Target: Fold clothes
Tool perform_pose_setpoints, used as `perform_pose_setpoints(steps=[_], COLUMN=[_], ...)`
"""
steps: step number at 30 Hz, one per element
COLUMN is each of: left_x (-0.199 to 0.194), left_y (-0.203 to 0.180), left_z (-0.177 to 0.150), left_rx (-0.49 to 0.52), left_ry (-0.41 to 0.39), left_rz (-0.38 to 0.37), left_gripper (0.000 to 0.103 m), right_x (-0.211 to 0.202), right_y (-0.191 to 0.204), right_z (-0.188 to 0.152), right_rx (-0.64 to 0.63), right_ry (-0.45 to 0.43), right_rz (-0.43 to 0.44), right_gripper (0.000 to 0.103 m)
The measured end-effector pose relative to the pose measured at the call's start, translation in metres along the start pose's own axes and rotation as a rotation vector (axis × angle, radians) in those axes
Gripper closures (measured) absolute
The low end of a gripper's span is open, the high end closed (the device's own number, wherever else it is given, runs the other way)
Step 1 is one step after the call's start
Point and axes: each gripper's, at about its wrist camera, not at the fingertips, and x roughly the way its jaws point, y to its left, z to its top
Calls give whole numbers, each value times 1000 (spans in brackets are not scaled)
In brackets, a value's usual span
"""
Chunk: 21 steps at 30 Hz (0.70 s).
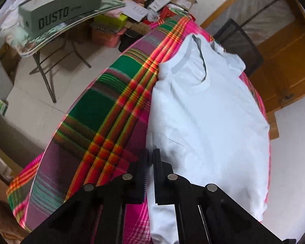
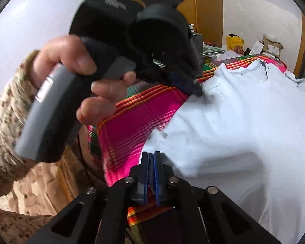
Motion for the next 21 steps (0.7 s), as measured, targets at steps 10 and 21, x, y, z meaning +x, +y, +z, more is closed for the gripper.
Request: perform_pose_setpoints(steps=[10, 21], left_x=[-19, -12], left_y=[19, 21], left_z=[-13, -9], left_rx=[-93, -172], left_ry=[-5, 22], left_rz=[-43, -159], left_gripper=[99, 57], right_x=[-24, -53], right_y=[-3, -17], right_z=[-6, -8], right_rx=[38, 105], right_ry=[-65, -167], right_rz=[55, 108], right_gripper=[98, 98])
